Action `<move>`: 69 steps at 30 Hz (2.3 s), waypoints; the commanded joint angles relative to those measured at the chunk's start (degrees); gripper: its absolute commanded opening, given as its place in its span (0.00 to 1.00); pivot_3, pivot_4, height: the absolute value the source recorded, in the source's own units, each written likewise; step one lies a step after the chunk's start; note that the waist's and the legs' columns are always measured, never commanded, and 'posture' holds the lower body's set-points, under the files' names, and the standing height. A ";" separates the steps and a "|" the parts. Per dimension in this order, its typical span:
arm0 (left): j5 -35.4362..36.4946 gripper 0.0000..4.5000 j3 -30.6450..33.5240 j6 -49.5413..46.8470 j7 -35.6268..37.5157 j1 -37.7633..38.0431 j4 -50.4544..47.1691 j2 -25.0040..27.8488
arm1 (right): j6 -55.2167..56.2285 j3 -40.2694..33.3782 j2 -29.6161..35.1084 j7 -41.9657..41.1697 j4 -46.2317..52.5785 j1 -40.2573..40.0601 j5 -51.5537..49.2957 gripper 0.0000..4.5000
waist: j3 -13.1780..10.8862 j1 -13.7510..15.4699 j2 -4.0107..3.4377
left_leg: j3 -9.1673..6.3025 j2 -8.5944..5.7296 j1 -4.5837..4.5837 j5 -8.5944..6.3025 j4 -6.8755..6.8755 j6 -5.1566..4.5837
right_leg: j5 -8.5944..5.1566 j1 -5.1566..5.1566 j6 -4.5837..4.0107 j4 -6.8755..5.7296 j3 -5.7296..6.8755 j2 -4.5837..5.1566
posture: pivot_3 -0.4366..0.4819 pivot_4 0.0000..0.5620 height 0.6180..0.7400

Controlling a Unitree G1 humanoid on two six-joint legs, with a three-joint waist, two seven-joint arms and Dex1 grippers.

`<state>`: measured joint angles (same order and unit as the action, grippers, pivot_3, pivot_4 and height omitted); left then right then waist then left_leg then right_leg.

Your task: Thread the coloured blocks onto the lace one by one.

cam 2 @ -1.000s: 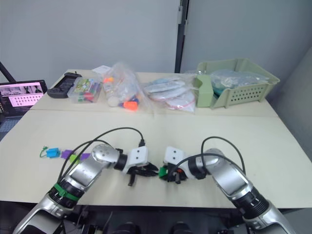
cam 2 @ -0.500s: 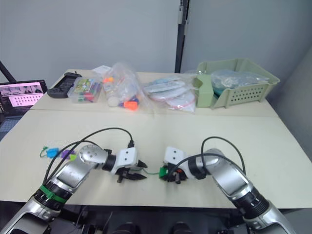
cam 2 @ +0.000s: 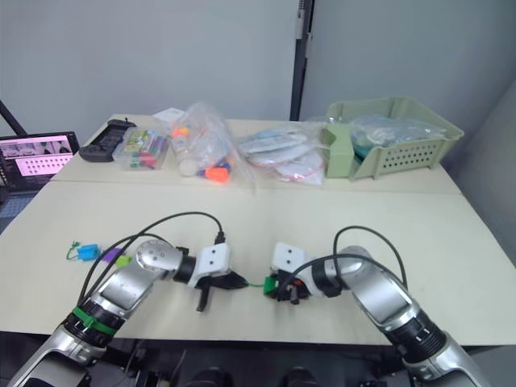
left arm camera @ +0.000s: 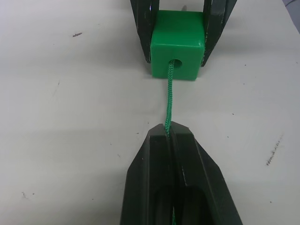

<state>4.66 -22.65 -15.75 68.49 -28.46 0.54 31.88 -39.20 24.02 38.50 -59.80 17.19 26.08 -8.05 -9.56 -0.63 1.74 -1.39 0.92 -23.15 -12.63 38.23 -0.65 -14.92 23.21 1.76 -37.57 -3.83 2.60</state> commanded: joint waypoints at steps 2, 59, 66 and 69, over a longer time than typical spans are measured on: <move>-0.44 0.01 -1.25 0.00 -0.27 -1.66 -1.10 -1.87 | -1.23 0.57 0.84 0.22 -0.58 -1.01 0.39 0.26 | 0.00 -0.03 0.00 | 0.00 0.00 0.00 0.00 0.00 0.00 | 0.00 0.00 0.00 0.00 0.00 0.00 | 0.48 0.27 1.00; -4.05 0.27 -6.92 -1.91 -0.07 -7.56 0.48 -7.70 | 0.39 -9.44 6.92 5.26 6.93 -12.67 -4.18 0.59 | -0.03 -0.14 0.00 | 0.00 -0.04 -0.13 -0.01 -0.20 -0.01 | -0.01 0.04 0.06 0.33 -0.05 -0.01 | 0.48 0.27 1.00; -3.71 0.27 -6.65 -2.30 0.37 -7.64 0.02 -7.53 | 1.40 -9.29 7.46 5.84 5.82 -13.07 -3.28 0.06 | -0.03 -0.13 0.00 | 0.00 -0.04 -0.12 -0.01 -0.20 -0.01 | -0.01 0.01 0.07 0.33 -0.05 -0.01 | 0.48 0.27 1.00; -3.32 0.27 -6.18 -2.53 0.73 -7.75 -0.20 -7.12 | 1.71 -9.41 7.46 5.55 5.40 -12.34 -3.44 0.00 | -0.02 -0.14 0.00 | 0.00 -0.03 -0.10 -0.01 -0.20 -0.01 | 0.00 0.00 0.07 0.34 -0.04 -0.02 | 0.48 0.27 1.00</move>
<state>0.13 -30.06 -18.71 68.61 -35.37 2.59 24.80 -37.63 15.21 45.32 -54.75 23.07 13.30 -12.35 -9.59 -0.76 1.74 -1.39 0.89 -23.24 -12.64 38.03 -0.66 -14.92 23.20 1.83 -37.23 -3.87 2.59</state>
